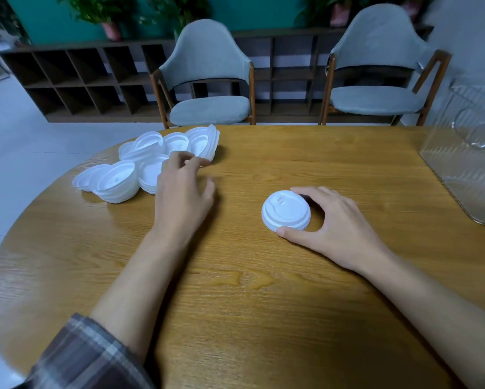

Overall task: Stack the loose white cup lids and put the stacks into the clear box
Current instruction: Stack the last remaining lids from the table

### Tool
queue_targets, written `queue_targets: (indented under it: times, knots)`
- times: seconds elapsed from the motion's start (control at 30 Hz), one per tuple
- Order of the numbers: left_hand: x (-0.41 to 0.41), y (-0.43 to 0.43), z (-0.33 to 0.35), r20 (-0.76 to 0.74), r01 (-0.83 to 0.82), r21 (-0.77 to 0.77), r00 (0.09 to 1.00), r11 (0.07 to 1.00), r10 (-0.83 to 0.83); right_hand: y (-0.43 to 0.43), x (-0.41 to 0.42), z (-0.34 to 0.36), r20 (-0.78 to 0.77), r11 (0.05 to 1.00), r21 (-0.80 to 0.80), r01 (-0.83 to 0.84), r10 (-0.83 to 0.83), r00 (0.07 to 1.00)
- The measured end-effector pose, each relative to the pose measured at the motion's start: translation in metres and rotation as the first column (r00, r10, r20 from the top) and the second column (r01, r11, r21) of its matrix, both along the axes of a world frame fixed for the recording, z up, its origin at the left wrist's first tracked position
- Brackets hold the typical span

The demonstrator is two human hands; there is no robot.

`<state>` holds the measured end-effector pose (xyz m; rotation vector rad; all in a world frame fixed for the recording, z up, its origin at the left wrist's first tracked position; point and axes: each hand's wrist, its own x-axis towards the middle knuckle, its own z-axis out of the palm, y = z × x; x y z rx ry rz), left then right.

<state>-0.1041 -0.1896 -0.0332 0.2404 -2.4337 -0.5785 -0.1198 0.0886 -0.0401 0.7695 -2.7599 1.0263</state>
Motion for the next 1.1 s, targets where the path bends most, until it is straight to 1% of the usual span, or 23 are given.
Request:
queue_targets:
  times: [0.23, 0.3, 0.37, 0.47, 0.6, 0.67, 0.8, 0.9, 1.03, 1.1]
  knots:
    - [-0.001, -0.016, 0.0, 0.091, -0.19, -0.095, 0.976, 0.977, 0.199, -0.001, -0.001, -0.001, 0.0, 1.0, -0.015, -0.004, 0.004, 1.0]
    - [-0.001, -0.017, -0.002, 0.125, -0.216, -0.125, 0.965, 0.968, 0.231, -0.001, -0.001, -0.002, 0.003, 1.0, -0.016, -0.008, 0.008, 1.0]
    - [0.0, -0.018, -0.002, 0.124, -0.216, -0.109, 0.966, 0.97, 0.228, -0.001, -0.001, -0.001, 0.01, 1.0, -0.015, -0.012, 0.012, 1.0]
    - [0.0, -0.016, 0.0, 0.086, -0.16, -0.05, 0.983, 0.986, 0.164, -0.001, 0.001, -0.001, 0.016, 1.0, -0.006, -0.01, 0.01, 1.0]
    - [-0.002, -0.008, 0.0, 0.038, -0.022, 0.026, 0.999, 0.999, 0.021, -0.001, 0.0, -0.001, 0.012, 1.0, -0.027, 0.004, -0.003, 1.0]
    - [-0.001, -0.002, 0.0, 0.01, 0.06, 0.039, 0.998, 0.997, -0.06, -0.001, -0.001, -0.002, 0.014, 1.0, -0.029, 0.002, -0.002, 1.0]
    - [0.0, 0.013, 0.0, 0.006, 0.248, -0.015, 0.969, 0.969, -0.248, -0.001, -0.002, -0.003, 0.009, 0.999, -0.037, 0.004, -0.003, 1.0]
    - [-0.001, 0.018, -0.002, 0.019, 0.346, -0.073, 0.938, 0.935, -0.346, -0.001, -0.002, -0.003, 0.012, 0.999, -0.038, 0.004, -0.004, 1.0]
    - [0.0, 0.02, -0.001, 0.019, 0.39, -0.154, 0.92, 0.908, -0.392, -0.001, -0.002, -0.004, -0.001, 0.999, -0.031, 0.006, -0.006, 1.0]
    - [-0.001, 0.02, -0.001, 0.04, 0.386, -0.151, 0.922, 0.91, -0.385, -0.001, -0.002, -0.004, -0.001, 1.0, -0.028, 0.009, -0.009, 1.0]
